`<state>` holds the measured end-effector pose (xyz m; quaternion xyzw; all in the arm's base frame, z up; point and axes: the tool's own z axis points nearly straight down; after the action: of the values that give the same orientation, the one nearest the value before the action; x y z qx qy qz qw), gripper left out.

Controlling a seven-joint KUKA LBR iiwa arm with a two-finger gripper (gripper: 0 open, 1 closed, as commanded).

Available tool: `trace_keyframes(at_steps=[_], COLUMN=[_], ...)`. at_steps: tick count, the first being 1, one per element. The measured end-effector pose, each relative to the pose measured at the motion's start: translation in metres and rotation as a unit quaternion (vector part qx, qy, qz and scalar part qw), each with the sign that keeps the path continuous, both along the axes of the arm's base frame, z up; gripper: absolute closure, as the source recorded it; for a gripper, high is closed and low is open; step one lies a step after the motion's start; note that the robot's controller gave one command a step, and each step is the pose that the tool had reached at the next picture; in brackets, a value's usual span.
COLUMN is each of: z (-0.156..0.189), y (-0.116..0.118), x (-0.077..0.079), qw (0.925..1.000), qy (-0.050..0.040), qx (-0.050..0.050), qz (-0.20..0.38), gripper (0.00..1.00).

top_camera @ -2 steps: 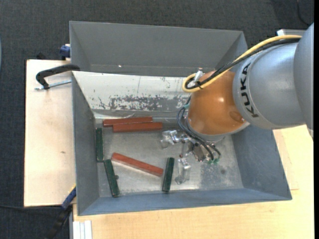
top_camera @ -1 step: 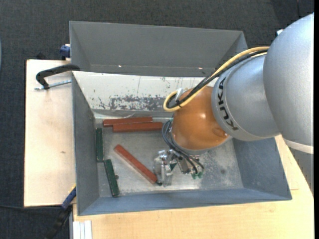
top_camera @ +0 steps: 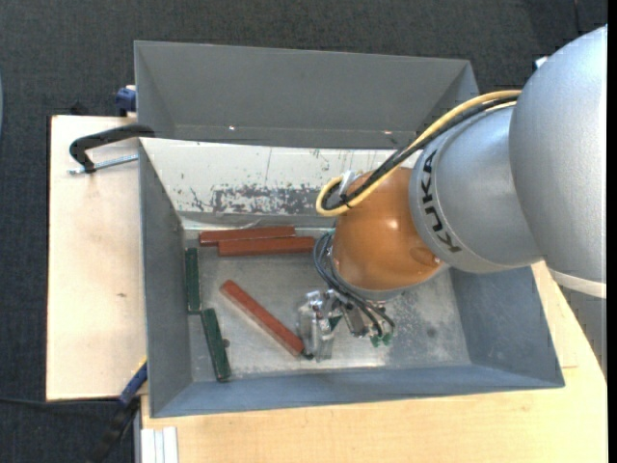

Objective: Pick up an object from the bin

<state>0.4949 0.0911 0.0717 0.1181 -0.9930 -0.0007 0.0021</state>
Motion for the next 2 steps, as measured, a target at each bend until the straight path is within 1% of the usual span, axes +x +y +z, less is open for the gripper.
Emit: trace_keyframes(at_steps=[2], z=[0.0000], y=[0.0000], x=[0.0001], qw=[1.0000], qy=[-0.0002], qx=[0.000], qz=[0.000], gripper=[1.00])
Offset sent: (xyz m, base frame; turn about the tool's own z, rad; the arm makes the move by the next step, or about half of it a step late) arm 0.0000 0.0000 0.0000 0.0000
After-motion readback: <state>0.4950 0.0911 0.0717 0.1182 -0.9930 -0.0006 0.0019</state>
